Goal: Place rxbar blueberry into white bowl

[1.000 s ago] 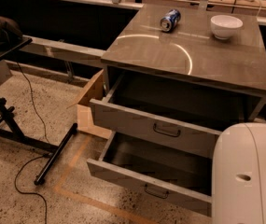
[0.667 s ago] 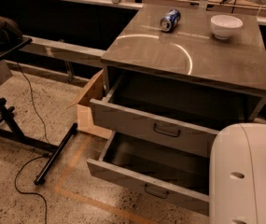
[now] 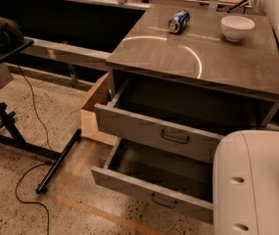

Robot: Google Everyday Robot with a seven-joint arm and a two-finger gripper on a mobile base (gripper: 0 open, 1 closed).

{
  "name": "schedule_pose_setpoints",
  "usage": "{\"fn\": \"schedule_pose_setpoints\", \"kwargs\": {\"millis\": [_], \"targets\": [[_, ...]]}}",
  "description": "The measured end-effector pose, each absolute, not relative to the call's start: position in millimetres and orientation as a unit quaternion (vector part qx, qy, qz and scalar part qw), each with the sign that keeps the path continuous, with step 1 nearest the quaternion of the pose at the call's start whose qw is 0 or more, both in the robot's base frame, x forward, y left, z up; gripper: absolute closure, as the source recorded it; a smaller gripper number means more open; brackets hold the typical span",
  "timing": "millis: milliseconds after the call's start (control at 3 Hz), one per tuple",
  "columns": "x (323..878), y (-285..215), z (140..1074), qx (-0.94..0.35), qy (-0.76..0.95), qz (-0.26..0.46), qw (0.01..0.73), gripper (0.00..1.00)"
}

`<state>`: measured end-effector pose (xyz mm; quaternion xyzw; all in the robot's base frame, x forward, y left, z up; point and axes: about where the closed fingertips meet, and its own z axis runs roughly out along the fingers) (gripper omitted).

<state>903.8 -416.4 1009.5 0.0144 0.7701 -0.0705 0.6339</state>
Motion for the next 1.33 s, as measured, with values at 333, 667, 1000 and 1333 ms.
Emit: {"fn": "schedule_pose_setpoints", "kwargs": {"millis": [333, 667, 1000, 1333], "targets": [[913.8, -417.3, 996.0, 0.021, 0.768, -0.077, 0.636, 1.00], [919.9, -424.4, 982.7, 0.035, 0.769, -0.094, 0.632, 0.85], [922.8, -433.8, 974.8, 0.057, 0.766, -0.107, 0.631, 0.62], [925.1, -437.7, 971.1, 0.070, 0.764, -0.114, 0.631, 0.38]]}}
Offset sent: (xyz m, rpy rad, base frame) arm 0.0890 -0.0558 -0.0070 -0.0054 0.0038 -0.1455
